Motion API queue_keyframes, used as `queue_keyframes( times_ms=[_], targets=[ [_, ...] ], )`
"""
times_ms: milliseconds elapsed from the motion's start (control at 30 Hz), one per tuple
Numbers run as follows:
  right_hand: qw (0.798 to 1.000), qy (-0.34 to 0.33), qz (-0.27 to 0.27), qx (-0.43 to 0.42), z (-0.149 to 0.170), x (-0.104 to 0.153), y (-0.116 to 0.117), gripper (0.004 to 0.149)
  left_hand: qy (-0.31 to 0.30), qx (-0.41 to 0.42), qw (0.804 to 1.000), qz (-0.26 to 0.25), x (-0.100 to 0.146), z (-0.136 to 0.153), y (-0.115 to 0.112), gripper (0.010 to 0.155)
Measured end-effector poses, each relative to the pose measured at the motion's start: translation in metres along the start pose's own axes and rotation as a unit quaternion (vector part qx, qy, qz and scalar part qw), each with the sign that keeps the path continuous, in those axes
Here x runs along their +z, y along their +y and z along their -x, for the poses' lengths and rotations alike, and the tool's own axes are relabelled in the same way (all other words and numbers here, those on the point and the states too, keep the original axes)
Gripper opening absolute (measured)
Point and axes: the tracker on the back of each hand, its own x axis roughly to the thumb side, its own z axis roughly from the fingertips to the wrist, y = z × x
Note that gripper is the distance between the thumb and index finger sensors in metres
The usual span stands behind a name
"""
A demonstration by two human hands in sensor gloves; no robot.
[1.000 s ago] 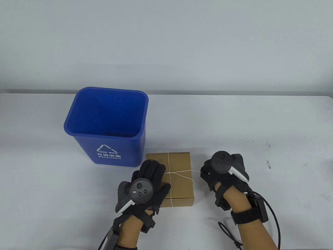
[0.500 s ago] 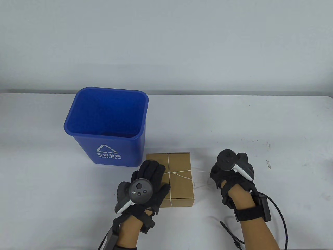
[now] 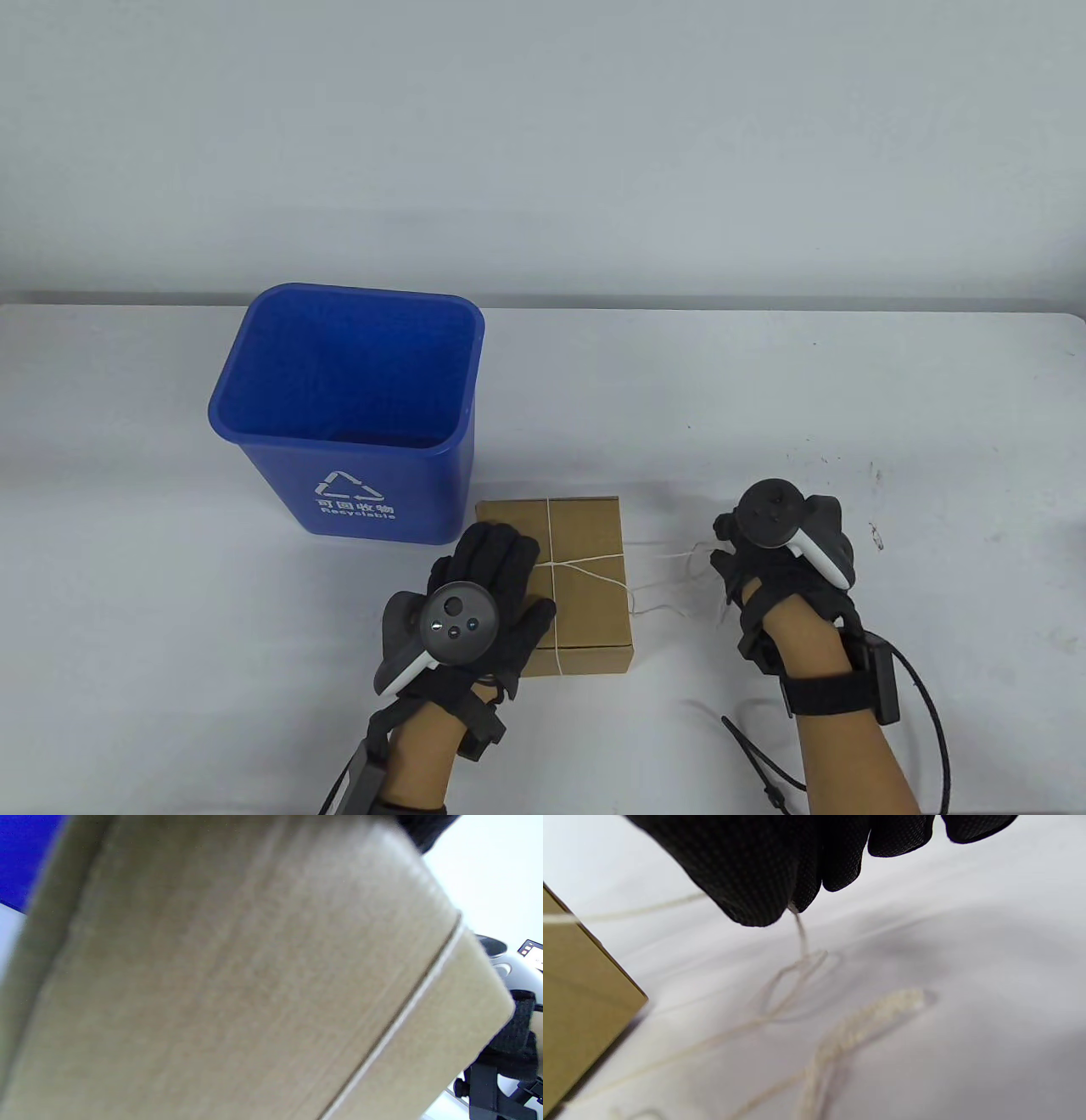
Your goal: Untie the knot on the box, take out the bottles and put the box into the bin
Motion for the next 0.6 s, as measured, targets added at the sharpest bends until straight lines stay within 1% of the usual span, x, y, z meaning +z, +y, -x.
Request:
queue_keyframes(
  times_ms=[33,267,300,400,433,500,600],
  targets=[
    [1.000,-0.008,0.011,0.004,-0.004,0.002,-0.003,0.051,0.000,0.000,1.000,0.000,0.000,0.000,0.000,0.078],
    [0.997,-0.061,0.035,-0.018,-0.031,0.014,-0.012,0.048,0.000,0.000,1.000,0.000,0.000,0.000,0.000,0.078],
    [0.995,-0.084,0.034,-0.032,-0.037,0.016,-0.012,0.048,0.000,0.000,1.000,0.000,0.000,0.000,0.000,0.078],
    [0.987,-0.148,0.004,-0.069,-0.053,0.021,-0.009,0.049,0.000,0.000,1.000,0.000,0.000,0.000,0.000,0.078],
    [0.984,-0.164,-0.007,-0.067,-0.061,0.023,-0.007,0.050,0.000,0.000,1.000,0.000,0.000,0.000,0.000,0.078],
    [0.983,-0.176,-0.015,-0.052,-0.071,0.027,-0.003,0.052,0.000,0.000,1.000,0.000,0.000,0.000,0.000,0.078],
    [0.983,-0.184,-0.009,-0.028,-0.081,0.030,0.001,0.053,0.000,0.000,1.000,0.000,0.000,0.000,0.000,0.078]
  ],
)
